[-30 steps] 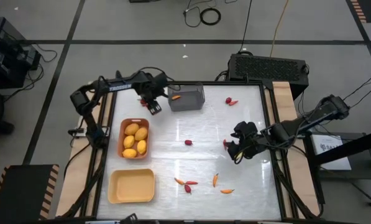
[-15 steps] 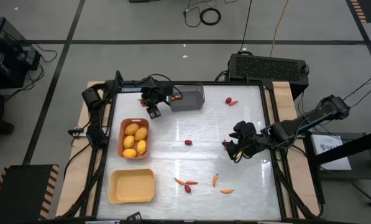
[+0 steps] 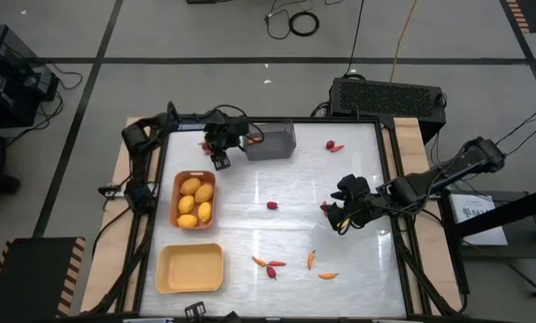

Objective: Sort produce into baskets
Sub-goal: Put the red bell pepper into the black bin

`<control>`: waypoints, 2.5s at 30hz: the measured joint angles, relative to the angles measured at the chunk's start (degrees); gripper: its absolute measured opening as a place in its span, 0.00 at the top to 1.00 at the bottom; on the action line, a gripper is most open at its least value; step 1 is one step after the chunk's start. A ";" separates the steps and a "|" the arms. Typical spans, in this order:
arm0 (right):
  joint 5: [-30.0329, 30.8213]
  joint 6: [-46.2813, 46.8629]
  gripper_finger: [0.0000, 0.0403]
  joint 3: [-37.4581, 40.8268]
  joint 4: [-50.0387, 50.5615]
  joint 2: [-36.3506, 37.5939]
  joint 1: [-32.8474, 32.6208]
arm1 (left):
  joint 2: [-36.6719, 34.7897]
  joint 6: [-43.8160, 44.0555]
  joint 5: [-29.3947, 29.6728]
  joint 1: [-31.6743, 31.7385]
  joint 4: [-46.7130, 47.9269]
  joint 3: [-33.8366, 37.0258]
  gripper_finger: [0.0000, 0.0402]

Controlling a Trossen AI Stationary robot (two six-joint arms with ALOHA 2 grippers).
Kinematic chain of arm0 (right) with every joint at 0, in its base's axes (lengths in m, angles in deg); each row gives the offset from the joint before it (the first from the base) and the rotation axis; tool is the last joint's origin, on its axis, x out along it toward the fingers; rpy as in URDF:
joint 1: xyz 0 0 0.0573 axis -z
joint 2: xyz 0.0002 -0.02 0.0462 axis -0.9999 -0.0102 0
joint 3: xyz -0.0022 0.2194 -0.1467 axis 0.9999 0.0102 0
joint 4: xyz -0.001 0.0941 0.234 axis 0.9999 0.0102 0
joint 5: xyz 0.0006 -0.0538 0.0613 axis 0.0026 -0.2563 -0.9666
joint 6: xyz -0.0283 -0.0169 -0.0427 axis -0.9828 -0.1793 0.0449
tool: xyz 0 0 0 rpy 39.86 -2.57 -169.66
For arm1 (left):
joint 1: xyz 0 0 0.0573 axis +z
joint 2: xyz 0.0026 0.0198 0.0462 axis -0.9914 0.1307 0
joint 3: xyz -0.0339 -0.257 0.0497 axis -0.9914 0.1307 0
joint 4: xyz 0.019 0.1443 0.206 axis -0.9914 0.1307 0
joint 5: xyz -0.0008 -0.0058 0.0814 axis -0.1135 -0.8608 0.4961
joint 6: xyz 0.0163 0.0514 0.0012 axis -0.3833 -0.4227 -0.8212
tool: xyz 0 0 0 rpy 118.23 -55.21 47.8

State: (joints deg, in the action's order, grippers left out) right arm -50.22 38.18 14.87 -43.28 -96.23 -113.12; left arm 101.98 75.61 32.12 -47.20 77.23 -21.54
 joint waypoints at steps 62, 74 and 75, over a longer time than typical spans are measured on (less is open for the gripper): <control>-0.30 -3.09 0.31 0.02 -2.92 -8.10 3.08 | -12.01 19.33 -16.50 -5.76 -41.00 0.06 0.93; -0.02 -5.85 0.31 0.02 1.67 -3.68 3.63 | -11.16 20.20 -12.88 -6.99 -40.37 0.08 0.79; -0.01 -5.85 0.31 0.02 1.86 -3.51 3.63 | -11.16 20.18 -12.47 -6.99 -40.43 0.08 0.76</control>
State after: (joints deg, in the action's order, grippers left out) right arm -50.23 32.33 14.89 -41.42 -99.74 -109.49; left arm 90.81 95.79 19.66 -54.19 36.80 -21.46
